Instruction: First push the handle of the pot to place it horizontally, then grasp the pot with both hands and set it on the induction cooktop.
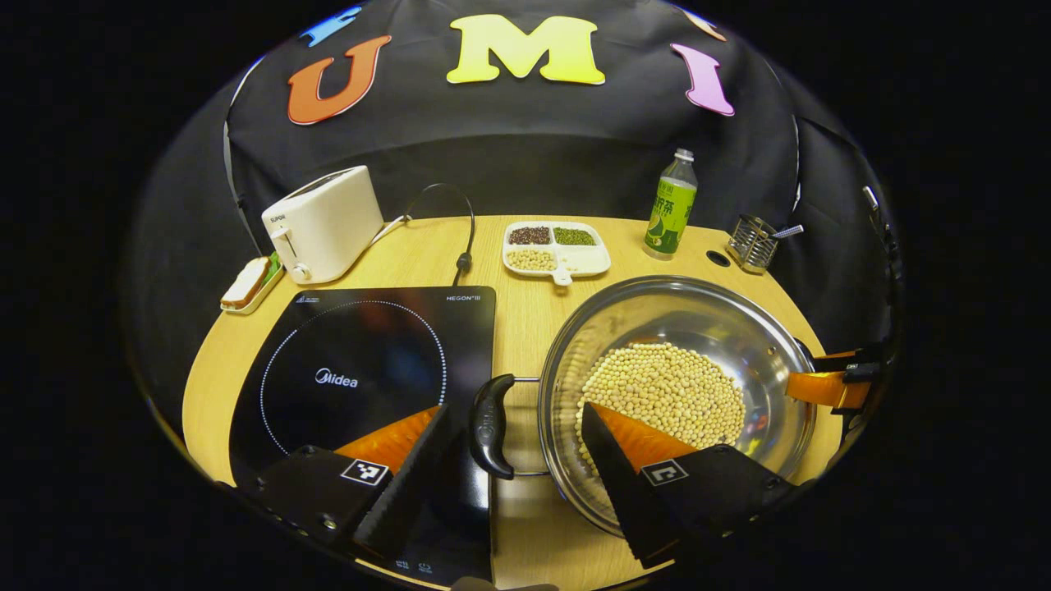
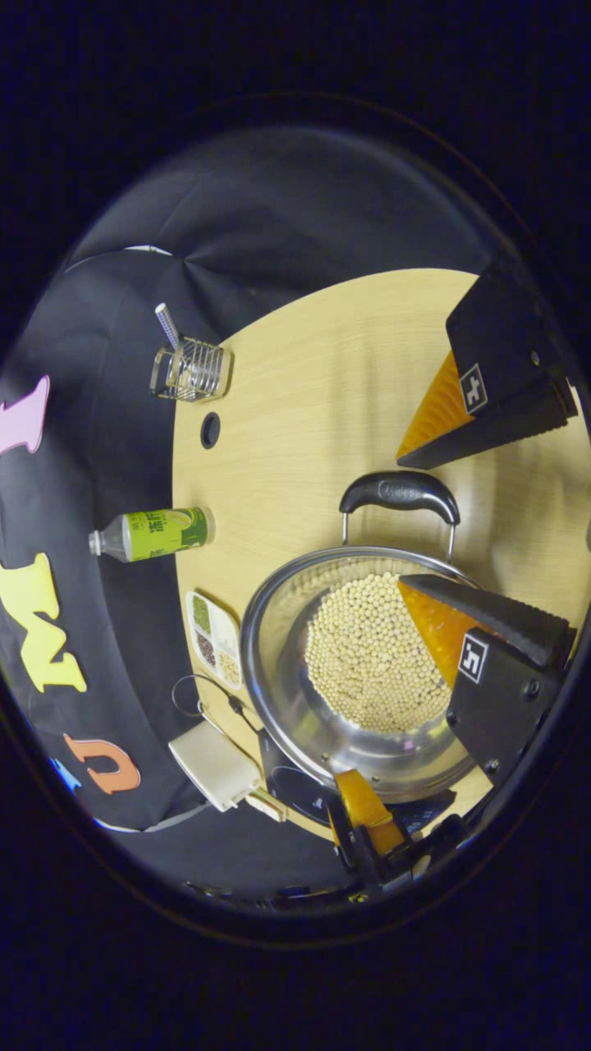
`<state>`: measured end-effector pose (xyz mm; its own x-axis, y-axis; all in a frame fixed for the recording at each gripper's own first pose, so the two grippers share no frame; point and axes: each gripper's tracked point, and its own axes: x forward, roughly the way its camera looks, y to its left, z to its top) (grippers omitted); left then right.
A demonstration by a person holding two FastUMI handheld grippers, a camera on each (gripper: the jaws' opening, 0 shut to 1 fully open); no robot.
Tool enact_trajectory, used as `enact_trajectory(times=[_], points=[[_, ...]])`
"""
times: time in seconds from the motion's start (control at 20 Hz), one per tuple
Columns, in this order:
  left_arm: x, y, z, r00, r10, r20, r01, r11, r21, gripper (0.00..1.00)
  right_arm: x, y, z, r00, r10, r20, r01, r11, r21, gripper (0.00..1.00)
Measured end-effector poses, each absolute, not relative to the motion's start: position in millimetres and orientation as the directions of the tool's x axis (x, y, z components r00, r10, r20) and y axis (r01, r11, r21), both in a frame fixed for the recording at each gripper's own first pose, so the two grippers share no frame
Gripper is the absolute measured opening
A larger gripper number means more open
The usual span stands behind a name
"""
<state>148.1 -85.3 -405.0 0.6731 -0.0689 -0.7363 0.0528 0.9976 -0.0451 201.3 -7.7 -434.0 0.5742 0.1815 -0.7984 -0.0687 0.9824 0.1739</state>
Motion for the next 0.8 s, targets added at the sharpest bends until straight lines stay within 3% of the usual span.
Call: enact_trajectory(times=[0.25,0.45,0.65,0.7,0.75,0.8], points=[[154,-94,-412,0.649,-0.070,-0.757,0.063,0.997,-0.039,0.95,203,-6,-440,0.549,0.185,-0.815,-0.082,0.982,0.168,0.81],[157,-90,-416,0.643,-0.034,-0.766,0.046,0.999,-0.005,0.89,206,-6,-442,0.544,0.172,-0.821,-0.075,0.985,0.157,0.74],[154,-82,-414,0.624,0.009,-0.782,0.017,1.000,0.025,0.80,204,-7,-444,0.525,0.156,-0.837,-0.044,0.987,0.157,0.70],[158,-83,-419,0.627,0.011,-0.779,0.013,1.000,0.025,0.67,205,-6,-444,0.524,0.146,-0.839,-0.033,0.988,0.151,0.68],[156,-83,-421,0.613,0.015,-0.790,0.013,1.000,0.028,0.67,205,-7,-444,0.521,0.135,-0.843,-0.021,0.989,0.146,0.67],[157,-83,-419,0.609,0.017,-0.793,0.013,0.999,0.032,0.78,204,-7,-445,0.518,0.125,-0.846,-0.014,0.990,0.137,0.66]])
